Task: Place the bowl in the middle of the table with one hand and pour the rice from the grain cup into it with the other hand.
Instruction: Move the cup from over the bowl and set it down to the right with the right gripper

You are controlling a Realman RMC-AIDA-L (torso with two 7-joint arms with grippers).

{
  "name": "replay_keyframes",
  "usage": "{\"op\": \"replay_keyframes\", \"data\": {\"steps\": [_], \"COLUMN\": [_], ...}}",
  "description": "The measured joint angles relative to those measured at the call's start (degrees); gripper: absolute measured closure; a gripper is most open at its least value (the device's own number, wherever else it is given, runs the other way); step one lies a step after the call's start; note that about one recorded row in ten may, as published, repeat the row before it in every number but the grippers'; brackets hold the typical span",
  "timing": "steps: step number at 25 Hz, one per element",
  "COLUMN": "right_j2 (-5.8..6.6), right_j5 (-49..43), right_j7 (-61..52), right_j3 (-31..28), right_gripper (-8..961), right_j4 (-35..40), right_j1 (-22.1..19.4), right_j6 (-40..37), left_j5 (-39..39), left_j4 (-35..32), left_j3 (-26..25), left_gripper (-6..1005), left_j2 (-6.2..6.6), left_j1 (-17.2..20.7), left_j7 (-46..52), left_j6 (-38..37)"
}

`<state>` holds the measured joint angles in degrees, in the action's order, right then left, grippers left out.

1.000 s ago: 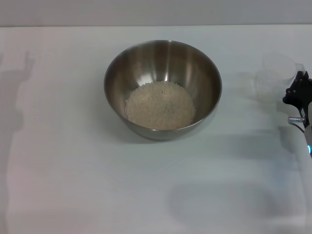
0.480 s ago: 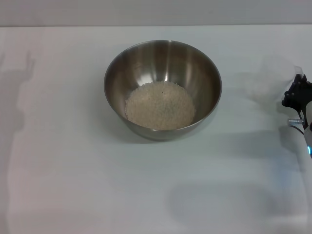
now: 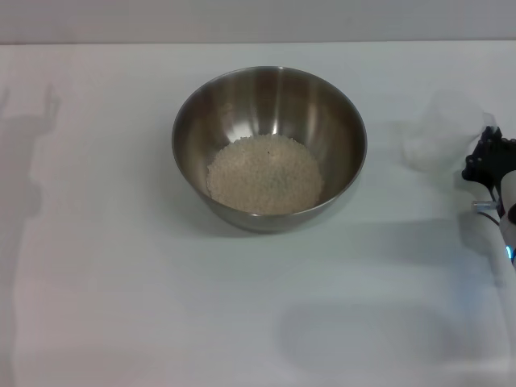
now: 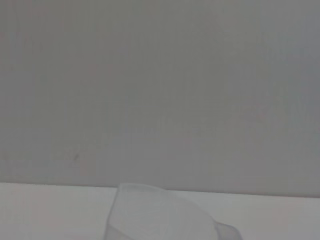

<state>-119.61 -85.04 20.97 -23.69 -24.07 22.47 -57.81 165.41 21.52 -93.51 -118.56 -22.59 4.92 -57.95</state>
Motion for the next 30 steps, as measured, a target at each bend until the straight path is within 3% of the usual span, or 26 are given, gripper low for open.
{"op": "replay_keyframes", "data": {"steps": [13, 18, 30], "right_j2": [0.09, 0.21, -0.13], "right_j5": [-0.13, -0.13, 0.32], "right_j7": [0.68, 0.81, 0.83], "right_j3": [3.06, 4.78, 5.57], "right_gripper": [899, 746, 729], "right_j4": [-1.2, -2.04, -2.77], "right_j1": [-1.19, -2.61, -5.24], "right_j6": [-3.96, -7.49, -9.0], "left_j5": [0.0, 0.0, 0.0], "left_j4": [0.77, 0.81, 0.72], "left_j3": [0.0, 0.0, 0.16], "left_gripper": [298, 298, 298], "left_j2": [0.0, 0.0, 0.0], "left_j1": [0.43, 0.2, 0.0], "left_j7": [0.0, 0.0, 0.0], "left_j6": [-0.15, -0.15, 0.27]}}
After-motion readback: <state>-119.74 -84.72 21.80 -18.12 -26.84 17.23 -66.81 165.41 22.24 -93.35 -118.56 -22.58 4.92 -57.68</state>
